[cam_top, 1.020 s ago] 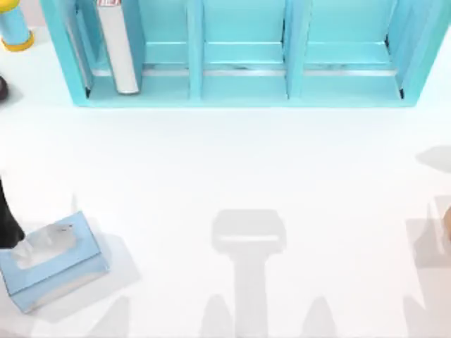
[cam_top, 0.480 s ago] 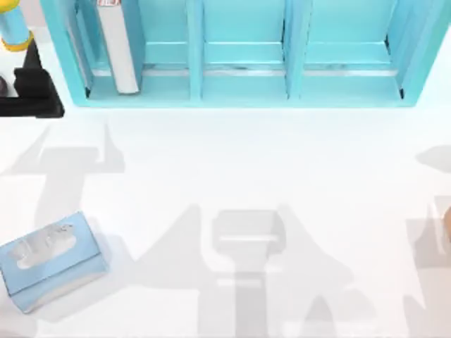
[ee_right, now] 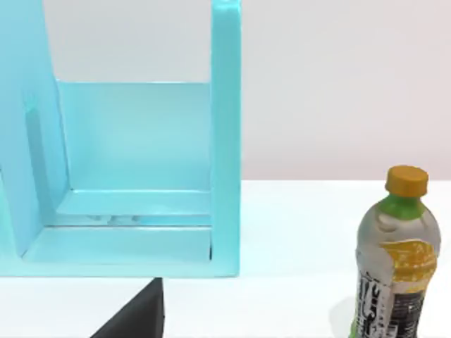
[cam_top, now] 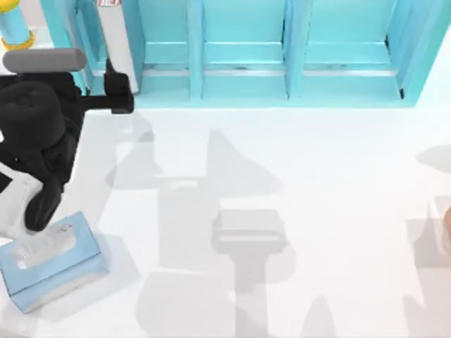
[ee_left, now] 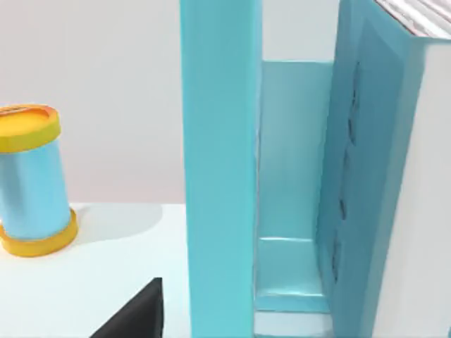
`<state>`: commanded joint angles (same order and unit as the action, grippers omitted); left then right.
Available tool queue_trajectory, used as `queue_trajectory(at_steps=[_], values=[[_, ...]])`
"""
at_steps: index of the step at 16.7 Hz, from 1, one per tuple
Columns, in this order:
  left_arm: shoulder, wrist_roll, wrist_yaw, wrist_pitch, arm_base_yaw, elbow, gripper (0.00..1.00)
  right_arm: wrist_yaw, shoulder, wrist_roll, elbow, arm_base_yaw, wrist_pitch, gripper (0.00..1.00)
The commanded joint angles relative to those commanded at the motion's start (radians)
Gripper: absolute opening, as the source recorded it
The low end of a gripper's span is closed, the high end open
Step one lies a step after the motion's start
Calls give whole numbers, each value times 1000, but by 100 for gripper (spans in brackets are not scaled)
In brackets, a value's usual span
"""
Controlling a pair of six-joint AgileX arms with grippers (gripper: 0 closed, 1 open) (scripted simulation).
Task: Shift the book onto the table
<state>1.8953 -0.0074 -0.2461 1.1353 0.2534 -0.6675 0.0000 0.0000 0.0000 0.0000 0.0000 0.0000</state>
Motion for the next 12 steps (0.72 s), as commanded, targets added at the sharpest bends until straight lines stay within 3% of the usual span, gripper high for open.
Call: queue_trajectory(at_steps=[5,12], values=[[210,0,-7,133,64,-73,100,0,0,0,0,0,0,100],[221,1,-6,138,65,-75,100,0,0,0,0,0,0,100]])
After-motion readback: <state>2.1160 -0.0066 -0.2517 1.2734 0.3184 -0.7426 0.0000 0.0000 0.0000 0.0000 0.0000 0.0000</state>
